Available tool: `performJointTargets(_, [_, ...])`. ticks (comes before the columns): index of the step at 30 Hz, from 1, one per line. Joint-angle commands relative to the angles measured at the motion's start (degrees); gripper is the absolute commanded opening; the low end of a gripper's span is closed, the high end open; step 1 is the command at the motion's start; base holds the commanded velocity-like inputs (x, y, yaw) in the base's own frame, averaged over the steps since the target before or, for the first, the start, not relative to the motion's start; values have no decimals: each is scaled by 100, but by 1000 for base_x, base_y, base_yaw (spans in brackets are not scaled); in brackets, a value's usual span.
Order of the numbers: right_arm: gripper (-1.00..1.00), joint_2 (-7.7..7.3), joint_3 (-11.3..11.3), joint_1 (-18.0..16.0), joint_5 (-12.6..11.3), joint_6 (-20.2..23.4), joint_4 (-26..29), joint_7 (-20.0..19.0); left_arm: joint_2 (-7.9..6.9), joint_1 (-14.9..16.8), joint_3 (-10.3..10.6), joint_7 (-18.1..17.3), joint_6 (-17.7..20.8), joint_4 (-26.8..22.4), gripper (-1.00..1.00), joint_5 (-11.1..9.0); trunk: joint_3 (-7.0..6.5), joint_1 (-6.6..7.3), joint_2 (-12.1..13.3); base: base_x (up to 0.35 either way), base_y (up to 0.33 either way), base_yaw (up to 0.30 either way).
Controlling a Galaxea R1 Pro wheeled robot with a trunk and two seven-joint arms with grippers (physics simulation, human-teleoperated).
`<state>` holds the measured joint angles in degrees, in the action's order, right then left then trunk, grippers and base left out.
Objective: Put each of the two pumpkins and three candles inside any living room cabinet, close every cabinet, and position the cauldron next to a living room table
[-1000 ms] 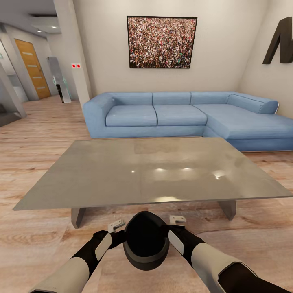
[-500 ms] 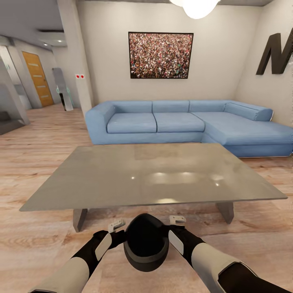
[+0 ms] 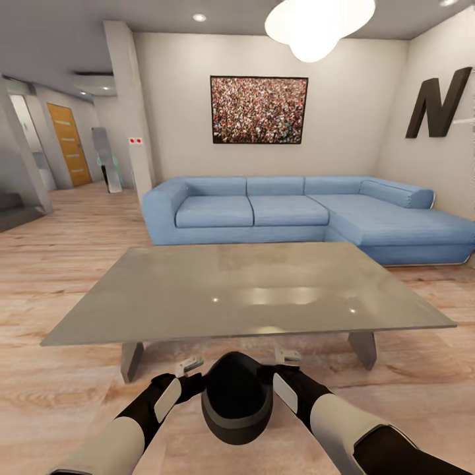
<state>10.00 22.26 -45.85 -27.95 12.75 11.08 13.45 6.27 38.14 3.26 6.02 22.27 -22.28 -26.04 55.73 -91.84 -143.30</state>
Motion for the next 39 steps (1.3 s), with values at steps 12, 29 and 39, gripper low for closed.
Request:
performJointTargets(12, [100,0,31,-2,-27,67,8,36,-5,0,29,39,23,-13,100,-61,-235,148,247,-93,0,0])
performJointTargets(29, [100,0,29,-2,-27,70,8,-110,-9,0,33,31,23,-13,100,-61,-569,522,929,-212,27,-146])
performJointTargets(39, [100,0,25,-2,-28,70,8,-192,-3,0,34,31,23,-18,100,-59,-749,741,1330,-324,72,-243])
